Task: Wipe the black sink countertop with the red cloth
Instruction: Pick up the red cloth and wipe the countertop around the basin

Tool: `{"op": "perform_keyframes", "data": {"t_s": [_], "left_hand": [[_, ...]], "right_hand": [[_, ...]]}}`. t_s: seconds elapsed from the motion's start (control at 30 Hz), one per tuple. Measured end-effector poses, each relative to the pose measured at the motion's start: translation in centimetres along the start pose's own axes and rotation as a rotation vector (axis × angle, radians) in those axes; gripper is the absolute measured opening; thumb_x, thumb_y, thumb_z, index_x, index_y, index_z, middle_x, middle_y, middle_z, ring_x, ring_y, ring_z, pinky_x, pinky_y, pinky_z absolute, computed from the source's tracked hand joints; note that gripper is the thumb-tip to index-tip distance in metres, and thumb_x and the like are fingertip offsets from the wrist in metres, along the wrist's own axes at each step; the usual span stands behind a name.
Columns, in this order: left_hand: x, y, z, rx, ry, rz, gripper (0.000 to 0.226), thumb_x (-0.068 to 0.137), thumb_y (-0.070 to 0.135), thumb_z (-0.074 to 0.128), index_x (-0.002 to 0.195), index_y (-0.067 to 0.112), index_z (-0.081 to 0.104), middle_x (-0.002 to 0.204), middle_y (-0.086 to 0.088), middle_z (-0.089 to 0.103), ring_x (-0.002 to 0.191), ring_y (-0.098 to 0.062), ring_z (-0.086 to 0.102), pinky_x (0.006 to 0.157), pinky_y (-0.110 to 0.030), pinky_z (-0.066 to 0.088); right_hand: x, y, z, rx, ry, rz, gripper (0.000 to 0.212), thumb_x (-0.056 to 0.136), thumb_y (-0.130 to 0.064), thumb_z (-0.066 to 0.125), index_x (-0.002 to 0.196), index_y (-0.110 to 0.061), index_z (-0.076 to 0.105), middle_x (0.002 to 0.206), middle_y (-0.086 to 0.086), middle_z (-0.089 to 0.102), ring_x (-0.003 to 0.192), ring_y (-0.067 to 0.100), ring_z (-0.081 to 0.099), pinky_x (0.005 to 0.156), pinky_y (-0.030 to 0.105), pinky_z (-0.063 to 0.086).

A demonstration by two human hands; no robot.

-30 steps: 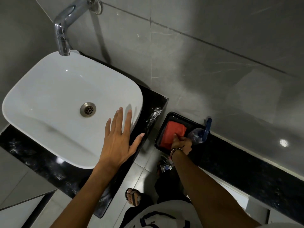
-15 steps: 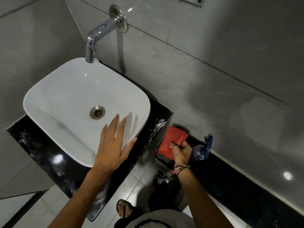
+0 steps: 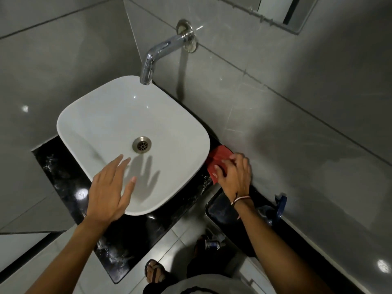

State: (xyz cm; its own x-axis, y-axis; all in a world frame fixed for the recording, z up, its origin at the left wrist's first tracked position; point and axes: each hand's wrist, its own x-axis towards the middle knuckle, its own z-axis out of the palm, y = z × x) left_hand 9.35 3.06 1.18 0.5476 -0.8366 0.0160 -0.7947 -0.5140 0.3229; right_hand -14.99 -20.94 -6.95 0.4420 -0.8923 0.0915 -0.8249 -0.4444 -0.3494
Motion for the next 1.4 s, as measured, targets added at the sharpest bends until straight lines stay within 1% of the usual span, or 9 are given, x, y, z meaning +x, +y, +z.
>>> {"op": "perform_keyframes", "data": {"t_s": [0.13,0.2,0.33,0.47,0.67,0.8,1.1,1.23,1.4], "left_hand": [[0.8,-0.4,-0.7,0.104,-0.102,0.15,0.062,0.101,0.043,0.031,0.151,0.009,0.047,0.16,-0.014,0.046,0.144,-0.033,0.048,0.111,-0.052,0.043],[1.8,-1.1,-1.4,0.181,-0.192,0.301,0.065,0.101,0.042,0.031,0.153,0.005,0.043,0.161,-0.017,0.044,0.145,-0.035,0.047,0.113,-0.053,0.041],[3.5,-1.7,-1.3,0.244,-0.281,0.4,0.069,0.1,0.042,0.034,0.155,0.001,0.039,0.16,-0.021,0.044,0.146,-0.037,0.046,0.115,-0.053,0.038],[3.5,-1.7,-1.0,0.222,-0.277,0.392,0.069,0.1,0.043,0.034,0.156,0.003,0.037,0.16,-0.019,0.044,0.147,-0.036,0.045,0.114,-0.052,0.037],[3.7,-1.9,-0.8,0.233,-0.297,0.386,0.07,0.099,0.044,0.034,0.155,0.003,0.038,0.16,-0.018,0.045,0.146,-0.035,0.046,0.112,-0.052,0.039],[3.6,-2.1,-0.9,0.228,-0.283,0.375,0.069,0.1,0.045,0.033,0.156,0.005,0.038,0.161,-0.017,0.044,0.147,-0.034,0.045,0.113,-0.052,0.039],[3.4,-2.8,-0.6,0.151,-0.178,0.389,0.065,0.101,0.045,0.034,0.156,0.011,0.037,0.162,-0.012,0.043,0.149,-0.029,0.043,0.115,-0.051,0.037],[2.9,-3.7,0.0,0.023,-0.081,0.396,0.063,0.102,0.046,0.036,0.156,0.013,0.037,0.16,-0.008,0.046,0.148,-0.025,0.043,0.116,-0.046,0.035],[2.0,-3.3,-0.4,-0.3,0.037,0.348,0.059,0.105,0.041,0.036,0.154,0.009,0.039,0.158,-0.006,0.047,0.146,-0.019,0.042,0.12,-0.038,0.031]], "right_hand": [[2.6,2.4,0.5,0.114,-0.099,-0.248,0.049,0.101,-0.029,0.057,0.147,-0.015,0.052,0.156,0.01,0.048,0.144,0.028,0.045,0.121,0.046,0.035],[3.3,3.0,1.4,0.132,-0.194,-0.334,0.046,0.105,-0.024,0.05,0.15,-0.013,0.05,0.164,0.008,0.038,0.152,0.027,0.037,0.126,0.047,0.03],[0.1,1.4,4.9,0.216,-0.032,-0.226,0.043,0.103,-0.017,0.045,0.143,-0.006,0.058,0.161,0.011,0.043,0.152,0.028,0.037,0.125,0.049,0.03],[-7.9,-4.5,8.0,0.337,0.096,-0.184,0.045,0.099,-0.027,0.052,0.128,0.002,0.068,0.15,0.023,0.053,0.144,0.037,0.047,0.12,0.053,0.036],[-6.9,-3.3,8.0,0.26,0.063,-0.326,0.036,0.096,-0.022,0.059,0.114,0.005,0.074,0.138,0.025,0.064,0.137,0.037,0.056,0.117,0.052,0.042],[0.4,0.1,5.9,0.101,0.041,-0.221,0.042,0.101,-0.021,0.05,0.136,-0.002,0.062,0.158,0.02,0.045,0.15,0.033,0.04,0.126,0.045,0.025],[4.0,1.1,4.9,0.172,0.007,-0.195,0.051,0.092,-0.018,0.05,0.139,-0.003,0.06,0.148,0.018,0.057,0.142,0.033,0.05,0.119,0.044,0.039],[1.1,-1.9,6.5,0.226,0.044,-0.04,0.052,0.085,-0.017,0.052,0.134,-0.001,0.063,0.147,0.019,0.058,0.141,0.035,0.05,0.119,0.047,0.037],[-11.5,-11.6,9.0,0.253,0.127,0.053,0.058,0.089,-0.027,0.038,0.13,0.004,0.065,0.146,0.021,0.058,0.143,0.038,0.048,0.117,0.05,0.038]]}}
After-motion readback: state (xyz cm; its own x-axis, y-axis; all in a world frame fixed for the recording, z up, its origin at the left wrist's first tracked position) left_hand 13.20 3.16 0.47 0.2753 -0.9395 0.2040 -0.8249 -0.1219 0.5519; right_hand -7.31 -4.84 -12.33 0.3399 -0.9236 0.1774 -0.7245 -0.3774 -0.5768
